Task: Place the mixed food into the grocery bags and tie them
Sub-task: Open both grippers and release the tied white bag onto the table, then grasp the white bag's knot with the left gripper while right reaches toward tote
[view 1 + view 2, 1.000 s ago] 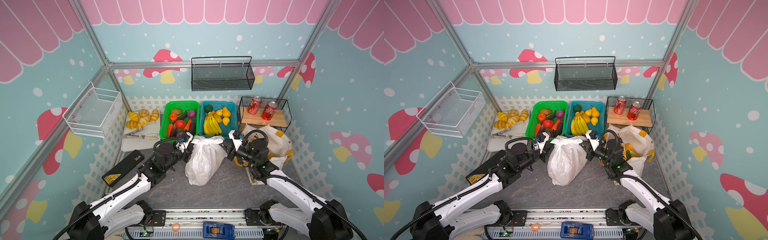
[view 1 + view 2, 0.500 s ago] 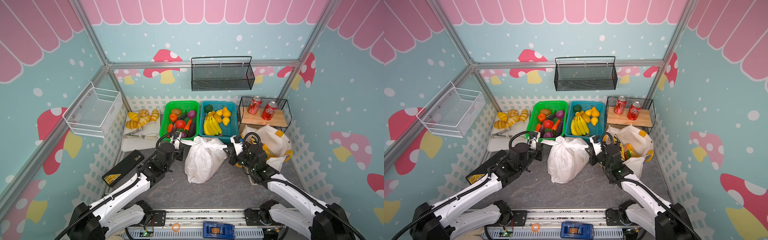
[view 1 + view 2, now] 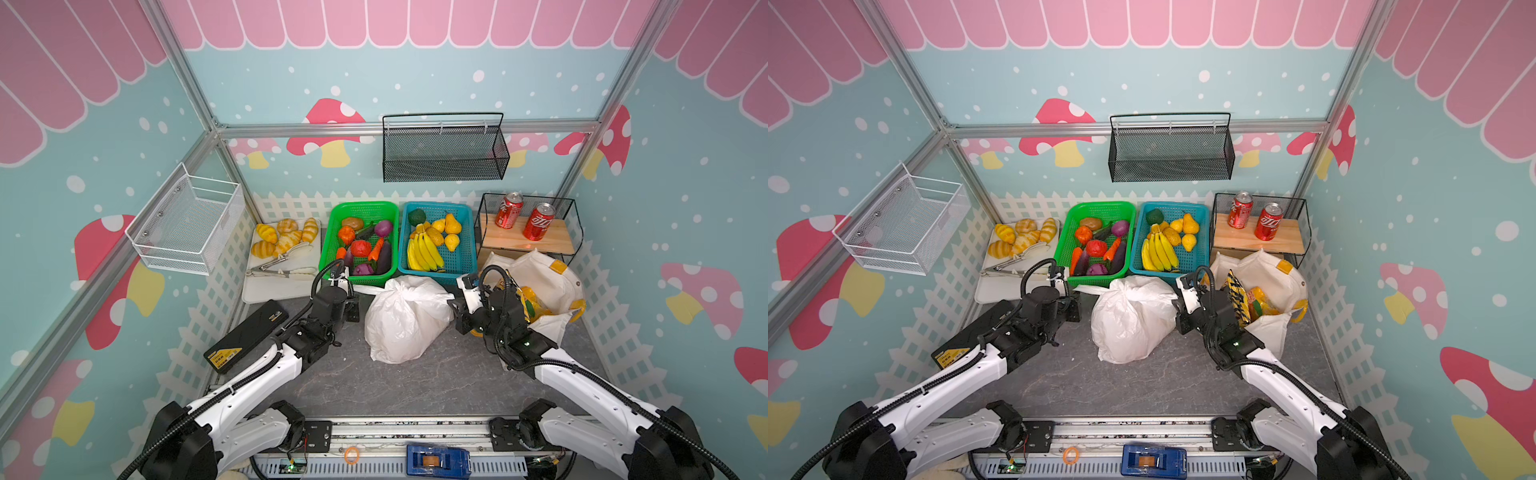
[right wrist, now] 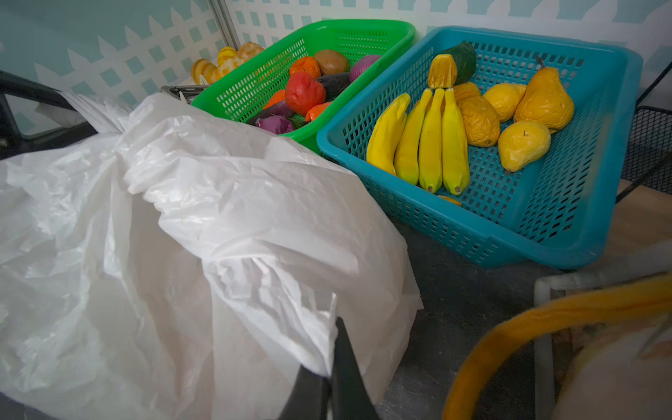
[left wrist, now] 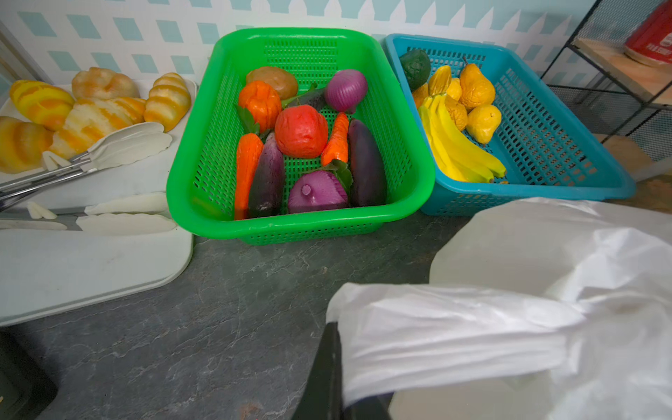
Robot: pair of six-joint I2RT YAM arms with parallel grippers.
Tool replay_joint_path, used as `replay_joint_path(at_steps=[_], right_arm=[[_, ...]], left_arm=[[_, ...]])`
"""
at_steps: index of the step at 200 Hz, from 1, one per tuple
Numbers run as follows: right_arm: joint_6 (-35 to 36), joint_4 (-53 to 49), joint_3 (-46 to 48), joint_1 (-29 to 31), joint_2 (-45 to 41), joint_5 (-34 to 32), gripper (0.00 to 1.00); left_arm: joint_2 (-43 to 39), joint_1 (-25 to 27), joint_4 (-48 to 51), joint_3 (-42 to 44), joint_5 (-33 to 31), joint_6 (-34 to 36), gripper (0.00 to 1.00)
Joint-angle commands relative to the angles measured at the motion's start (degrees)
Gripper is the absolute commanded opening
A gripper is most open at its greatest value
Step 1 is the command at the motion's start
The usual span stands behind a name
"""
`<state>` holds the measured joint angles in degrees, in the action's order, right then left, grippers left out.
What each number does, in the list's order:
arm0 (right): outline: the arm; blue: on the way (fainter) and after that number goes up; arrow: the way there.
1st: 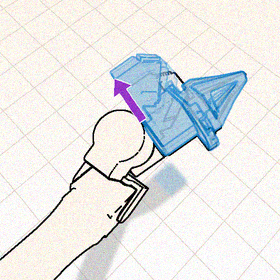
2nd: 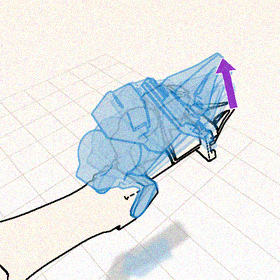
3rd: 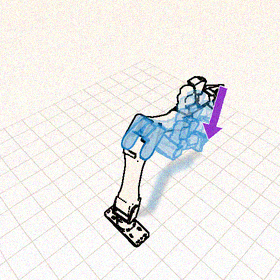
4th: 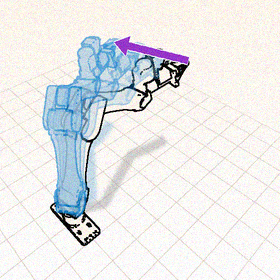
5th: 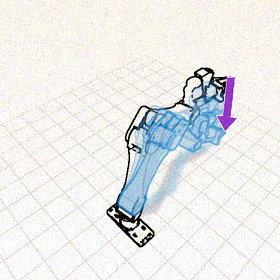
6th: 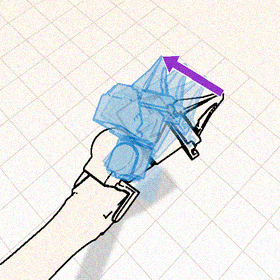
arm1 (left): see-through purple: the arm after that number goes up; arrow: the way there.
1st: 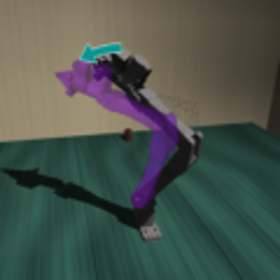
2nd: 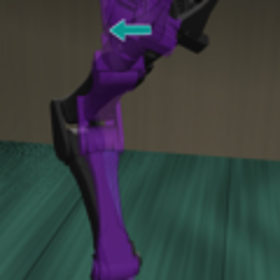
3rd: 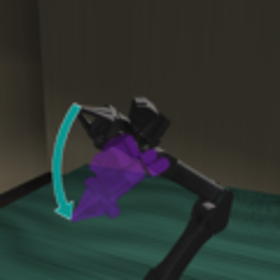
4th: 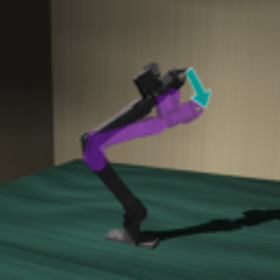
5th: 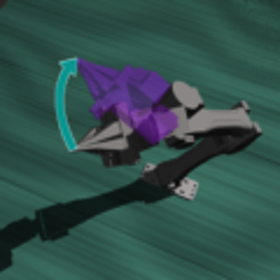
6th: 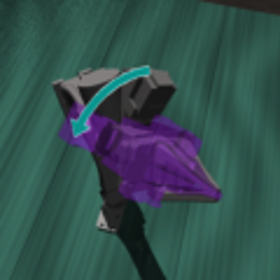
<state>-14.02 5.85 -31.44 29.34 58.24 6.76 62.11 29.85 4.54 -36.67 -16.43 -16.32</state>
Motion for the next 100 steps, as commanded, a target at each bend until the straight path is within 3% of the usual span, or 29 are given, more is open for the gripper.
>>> replay_joint_path(at_steps=[1,59,80,100], right_arm=[[-3.0,-6.4,3.9,-4.5,-0.2,-6.4,0.0],[-3.7,-5.0,1.9,-3.9,0.1,-3.1,0.0],[-4.6,-5.0,3.5,-4.3,0.1,-3.0,0.0],[-6.9,-2.2,7.0,-7.4,0.6,2.5,0.0]], left_arm=[[1.5,-4.5,1.3,2.9,-7.9,-5.9,0.0],[-0.6,-3.7,1.6,0.2,-2.7,-7.5,0.0],[-0.2,-5.1,-0.1,3.1,-2.3,-9.6,0.0],[1.4,-6.1,-0.4,5.5,-0.4,-11.5,0.0]])
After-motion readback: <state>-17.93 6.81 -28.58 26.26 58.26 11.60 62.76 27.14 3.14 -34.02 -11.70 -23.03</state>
